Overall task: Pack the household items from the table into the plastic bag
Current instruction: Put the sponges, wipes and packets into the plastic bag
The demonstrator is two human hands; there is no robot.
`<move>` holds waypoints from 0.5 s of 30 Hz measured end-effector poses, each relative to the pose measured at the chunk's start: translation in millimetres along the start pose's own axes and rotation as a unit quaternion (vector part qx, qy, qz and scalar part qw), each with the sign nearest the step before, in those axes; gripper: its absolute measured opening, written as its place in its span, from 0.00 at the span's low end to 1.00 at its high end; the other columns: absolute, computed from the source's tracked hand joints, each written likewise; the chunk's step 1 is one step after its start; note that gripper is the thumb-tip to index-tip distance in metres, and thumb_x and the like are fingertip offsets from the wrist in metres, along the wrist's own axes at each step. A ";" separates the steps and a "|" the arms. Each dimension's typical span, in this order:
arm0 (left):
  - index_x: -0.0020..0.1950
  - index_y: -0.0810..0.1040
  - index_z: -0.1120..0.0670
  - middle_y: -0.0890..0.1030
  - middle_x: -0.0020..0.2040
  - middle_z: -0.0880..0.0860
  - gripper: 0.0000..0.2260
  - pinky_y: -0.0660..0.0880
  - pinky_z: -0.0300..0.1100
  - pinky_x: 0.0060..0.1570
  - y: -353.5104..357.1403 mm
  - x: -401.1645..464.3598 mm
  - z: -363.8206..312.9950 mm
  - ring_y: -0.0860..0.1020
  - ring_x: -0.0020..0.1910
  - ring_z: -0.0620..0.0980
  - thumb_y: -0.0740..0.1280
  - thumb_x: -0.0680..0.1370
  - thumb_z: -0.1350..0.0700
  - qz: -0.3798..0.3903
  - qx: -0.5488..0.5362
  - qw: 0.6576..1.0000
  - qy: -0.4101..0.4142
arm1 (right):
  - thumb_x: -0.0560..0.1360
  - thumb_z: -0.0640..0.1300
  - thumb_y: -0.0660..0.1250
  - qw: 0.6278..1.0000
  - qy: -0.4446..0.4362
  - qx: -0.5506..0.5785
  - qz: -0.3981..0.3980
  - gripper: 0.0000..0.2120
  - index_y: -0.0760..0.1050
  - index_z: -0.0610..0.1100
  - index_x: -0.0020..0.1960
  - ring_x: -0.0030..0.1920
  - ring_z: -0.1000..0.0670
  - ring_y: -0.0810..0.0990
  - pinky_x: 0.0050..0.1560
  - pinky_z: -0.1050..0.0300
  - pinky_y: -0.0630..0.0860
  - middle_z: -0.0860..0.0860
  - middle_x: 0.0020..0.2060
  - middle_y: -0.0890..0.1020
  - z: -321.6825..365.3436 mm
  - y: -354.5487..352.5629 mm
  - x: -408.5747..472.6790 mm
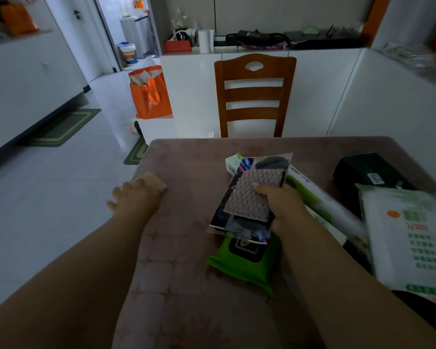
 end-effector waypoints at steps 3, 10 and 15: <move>0.68 0.70 0.55 0.74 0.64 0.61 0.27 0.70 0.55 0.60 10.2 8.3 7.7 0.73 0.62 0.63 0.66 0.74 0.43 0.003 -0.012 0.999 0.033 | 0.72 0.37 0.70 1.000 -0.013 -0.009 0.001 0.19 0.73 0.38 0.63 0.50 0.39 0.80 0.50 0.45 0.78 0.41 0.56 0.80 0.1 1.2 3.3; 0.61 0.76 0.61 0.79 0.59 0.65 0.15 0.74 0.50 0.48 4.6 6.9 -3.3 0.77 0.56 0.64 0.63 0.76 0.61 -0.034 0.023 0.996 0.080 | 0.72 0.37 0.71 1.000 -0.014 -0.015 0.003 0.22 0.72 0.38 0.64 0.54 0.37 0.80 0.56 0.40 0.77 0.39 0.58 0.80 -1.3 0.3 4.8; 0.50 0.79 0.61 0.82 0.50 0.62 0.09 0.75 0.49 0.44 -20.9 -3.6 -29.0 0.79 0.46 0.61 0.61 0.77 0.59 -0.075 0.066 0.980 0.173 | 0.72 0.37 0.71 1.000 0.004 -0.002 0.016 0.22 0.72 0.39 0.65 0.54 0.38 0.80 0.55 0.41 0.78 0.39 0.58 0.80 -0.6 -0.7 0.9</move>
Point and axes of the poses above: each hand's wrist, its own x-axis towards the middle knuckle, its own y-axis out of the palm, z = x × y, the point moved 8 cm from there along x, towards the middle knuckle
